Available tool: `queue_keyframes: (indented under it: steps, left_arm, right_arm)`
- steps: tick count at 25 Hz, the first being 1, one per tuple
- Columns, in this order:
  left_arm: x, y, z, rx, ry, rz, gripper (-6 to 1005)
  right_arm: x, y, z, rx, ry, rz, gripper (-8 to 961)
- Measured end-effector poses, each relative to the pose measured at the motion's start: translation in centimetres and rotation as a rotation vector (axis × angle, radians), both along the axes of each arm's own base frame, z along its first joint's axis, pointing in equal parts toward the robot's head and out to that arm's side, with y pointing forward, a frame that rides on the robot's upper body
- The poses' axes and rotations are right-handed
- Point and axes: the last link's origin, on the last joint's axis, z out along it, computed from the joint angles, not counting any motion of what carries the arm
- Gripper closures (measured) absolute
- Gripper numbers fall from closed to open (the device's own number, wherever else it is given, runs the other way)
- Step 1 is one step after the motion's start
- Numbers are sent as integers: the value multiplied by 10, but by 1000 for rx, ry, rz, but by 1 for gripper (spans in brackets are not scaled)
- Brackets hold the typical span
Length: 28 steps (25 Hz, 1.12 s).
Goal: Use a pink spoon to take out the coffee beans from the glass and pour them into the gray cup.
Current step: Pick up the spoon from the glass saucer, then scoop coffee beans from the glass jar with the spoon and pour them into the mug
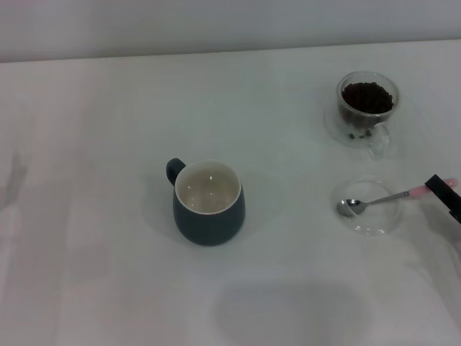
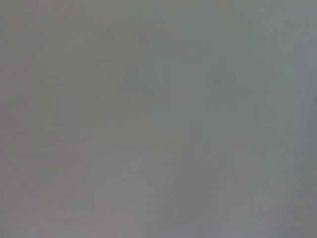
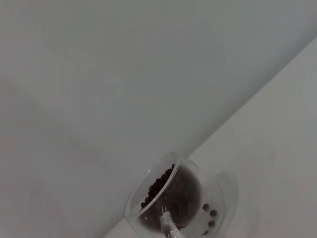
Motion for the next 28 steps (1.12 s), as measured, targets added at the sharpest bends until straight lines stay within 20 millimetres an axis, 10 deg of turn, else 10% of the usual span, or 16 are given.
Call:
queue_keyframes:
  steps: [18, 28]
  left_arm:
    - [-1, -3, 0, 3, -4, 0, 107]
    - [-1, -3, 1, 7, -4, -2, 106]
  right_arm:
    - [-9, 11, 31, 60, 0, 135, 796]
    - [-41, 60, 75, 185, -72, 361, 808]
